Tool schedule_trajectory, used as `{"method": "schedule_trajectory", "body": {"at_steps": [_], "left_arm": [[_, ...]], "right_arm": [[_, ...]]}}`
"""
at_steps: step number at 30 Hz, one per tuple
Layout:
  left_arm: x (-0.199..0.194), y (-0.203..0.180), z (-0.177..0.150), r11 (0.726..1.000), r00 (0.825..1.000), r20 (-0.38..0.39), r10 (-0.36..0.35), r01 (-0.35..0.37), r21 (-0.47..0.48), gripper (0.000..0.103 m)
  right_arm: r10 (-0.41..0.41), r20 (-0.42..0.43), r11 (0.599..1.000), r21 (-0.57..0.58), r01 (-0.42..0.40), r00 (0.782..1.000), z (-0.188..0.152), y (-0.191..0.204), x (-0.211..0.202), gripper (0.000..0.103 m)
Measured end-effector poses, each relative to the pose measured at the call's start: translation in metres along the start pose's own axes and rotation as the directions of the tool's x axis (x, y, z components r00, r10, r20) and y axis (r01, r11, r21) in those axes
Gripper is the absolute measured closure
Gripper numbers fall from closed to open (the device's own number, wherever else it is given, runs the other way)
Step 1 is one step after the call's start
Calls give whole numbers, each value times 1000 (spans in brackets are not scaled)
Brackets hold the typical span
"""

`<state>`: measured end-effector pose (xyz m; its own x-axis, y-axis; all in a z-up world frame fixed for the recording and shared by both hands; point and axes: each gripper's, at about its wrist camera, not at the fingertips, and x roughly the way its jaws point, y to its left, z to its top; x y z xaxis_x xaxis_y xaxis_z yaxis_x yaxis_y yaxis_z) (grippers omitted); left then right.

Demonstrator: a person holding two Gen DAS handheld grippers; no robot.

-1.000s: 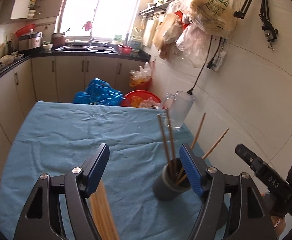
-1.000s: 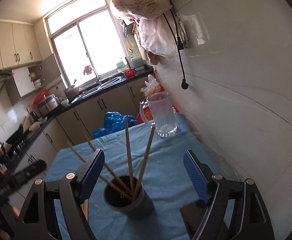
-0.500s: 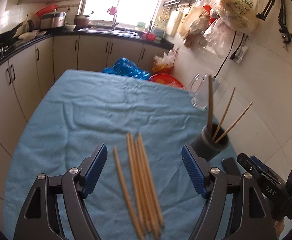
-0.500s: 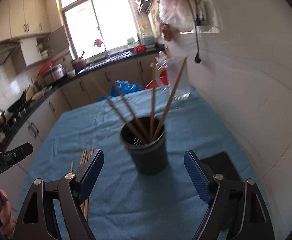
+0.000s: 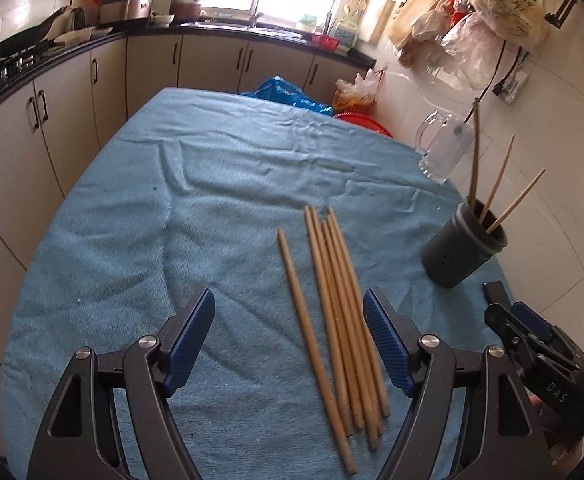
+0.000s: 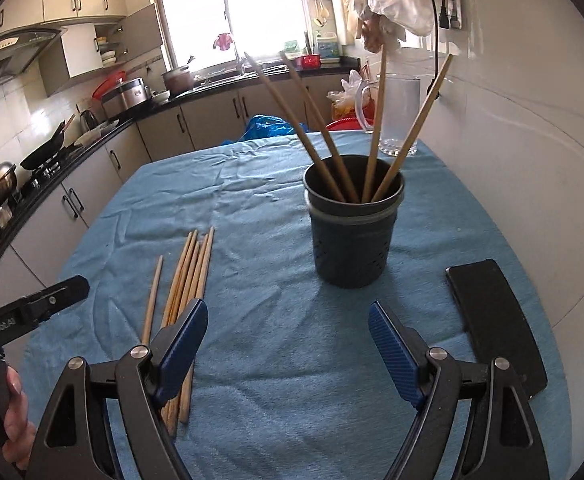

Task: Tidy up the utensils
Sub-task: 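Move the right gripper back to the chopsticks and close on one, then lower the left gripper onto a single chopstick and close on it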

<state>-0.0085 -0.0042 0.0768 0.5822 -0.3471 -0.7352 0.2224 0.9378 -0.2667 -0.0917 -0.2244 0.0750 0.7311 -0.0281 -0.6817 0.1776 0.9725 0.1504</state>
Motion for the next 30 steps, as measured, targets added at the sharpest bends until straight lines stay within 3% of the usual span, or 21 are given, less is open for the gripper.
{"method": "schedule_trajectory", "body": {"at_steps": [4, 9, 11, 14, 19, 21, 24, 30], "left_arm": [[14, 5, 1, 1000, 999, -51, -1, 0, -27, 29], [46, 12, 8, 996, 983, -172, -57, 43, -83, 63], [59, 12, 12, 993, 976, -207, -74, 53, -101, 66], [77, 8, 18, 997, 970, -239, -40, 21, -80, 82], [100, -2, 24, 999, 964, -265, 9, -21, -44, 83], [101, -8, 25, 999, 965, -257, 39, -43, -9, 84], [101, -9, 24, 996, 964, -252, 89, -87, 19, 95], [89, 12, 21, 993, 962, -248, 115, -116, 12, 95]], "right_arm": [[10, -6, 1000, -6, -10, 1000, -1, 4, 1, 17], [24, -15, 1000, -1, -24, 1000, -4, 4, 1, 17], [33, -20, 999, 3, -33, 999, -4, 4, 2, 17], [46, -24, 999, 7, -45, 999, -4, 2, 2, 17], [63, -37, 998, 10, -63, 997, -3, 0, 4, 22], [67, -48, 998, 14, -67, 997, -2, 0, 8, 26], [94, -94, 996, 4, -95, 991, 4, 6, 17, 37], [146, -216, 987, -33, -157, 965, 16, 38, 50, 65]]}}
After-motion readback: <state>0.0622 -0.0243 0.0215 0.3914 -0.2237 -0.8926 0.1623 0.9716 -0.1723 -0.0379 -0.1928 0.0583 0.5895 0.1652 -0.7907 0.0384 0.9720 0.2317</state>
